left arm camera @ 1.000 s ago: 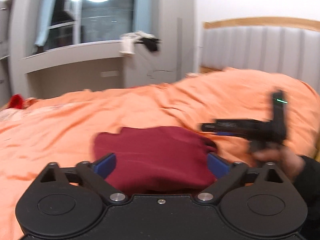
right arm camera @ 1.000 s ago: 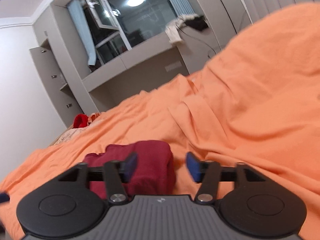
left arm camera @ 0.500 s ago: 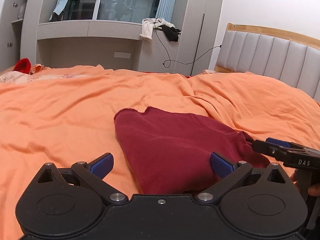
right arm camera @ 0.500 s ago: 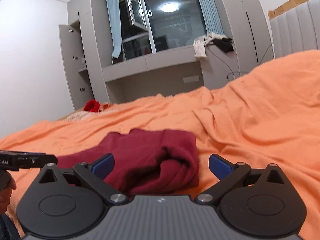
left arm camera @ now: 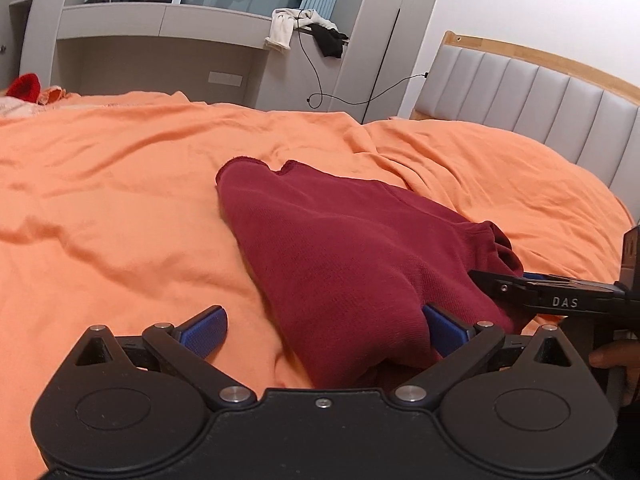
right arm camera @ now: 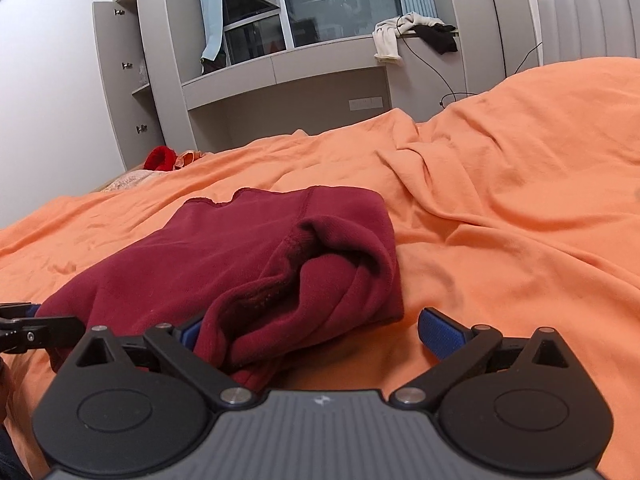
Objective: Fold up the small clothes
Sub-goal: 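Release the sweater and press the folded bundle flat with both grippers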
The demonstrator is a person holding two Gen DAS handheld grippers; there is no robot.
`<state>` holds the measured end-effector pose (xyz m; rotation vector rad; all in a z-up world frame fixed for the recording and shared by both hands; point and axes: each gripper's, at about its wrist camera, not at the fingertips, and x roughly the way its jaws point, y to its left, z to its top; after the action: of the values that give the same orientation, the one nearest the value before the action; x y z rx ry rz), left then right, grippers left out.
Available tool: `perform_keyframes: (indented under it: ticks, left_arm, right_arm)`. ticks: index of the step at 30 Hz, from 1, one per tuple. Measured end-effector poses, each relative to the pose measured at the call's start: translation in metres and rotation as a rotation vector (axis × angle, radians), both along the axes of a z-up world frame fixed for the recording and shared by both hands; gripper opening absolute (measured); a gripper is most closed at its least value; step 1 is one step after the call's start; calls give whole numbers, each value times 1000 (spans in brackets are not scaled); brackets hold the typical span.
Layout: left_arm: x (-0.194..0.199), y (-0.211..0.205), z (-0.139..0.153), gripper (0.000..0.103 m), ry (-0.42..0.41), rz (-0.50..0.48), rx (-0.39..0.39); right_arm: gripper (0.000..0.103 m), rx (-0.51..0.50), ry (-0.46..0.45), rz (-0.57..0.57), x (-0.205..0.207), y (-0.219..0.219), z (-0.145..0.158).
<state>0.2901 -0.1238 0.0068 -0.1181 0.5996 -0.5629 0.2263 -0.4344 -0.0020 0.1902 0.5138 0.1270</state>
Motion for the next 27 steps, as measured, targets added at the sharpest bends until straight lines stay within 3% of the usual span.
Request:
perform_keyframes:
  ticks: [15, 18, 22, 25, 27]
  left_arm:
    - [2, 0, -4, 103, 8, -10, -25]
    - [5, 4, -7, 103, 14, -20, -43]
    - [8, 4, -12, 103, 13, -25, -56]
    - [7, 1, -15, 103, -24, -31, -48]
    - [7, 1, -17, 103, -42, -39, -55]
  right_arm:
    - [103, 31, 45, 23, -2, -15, 9]
    - [103, 69, 7, 23, -11, -27, 18]
    - [103, 121, -28, -39, -17, -47, 25]
    - [103, 136, -4, -135, -15, -63, 30]
    - [103, 205, 0, -168, -15, -81, 30]
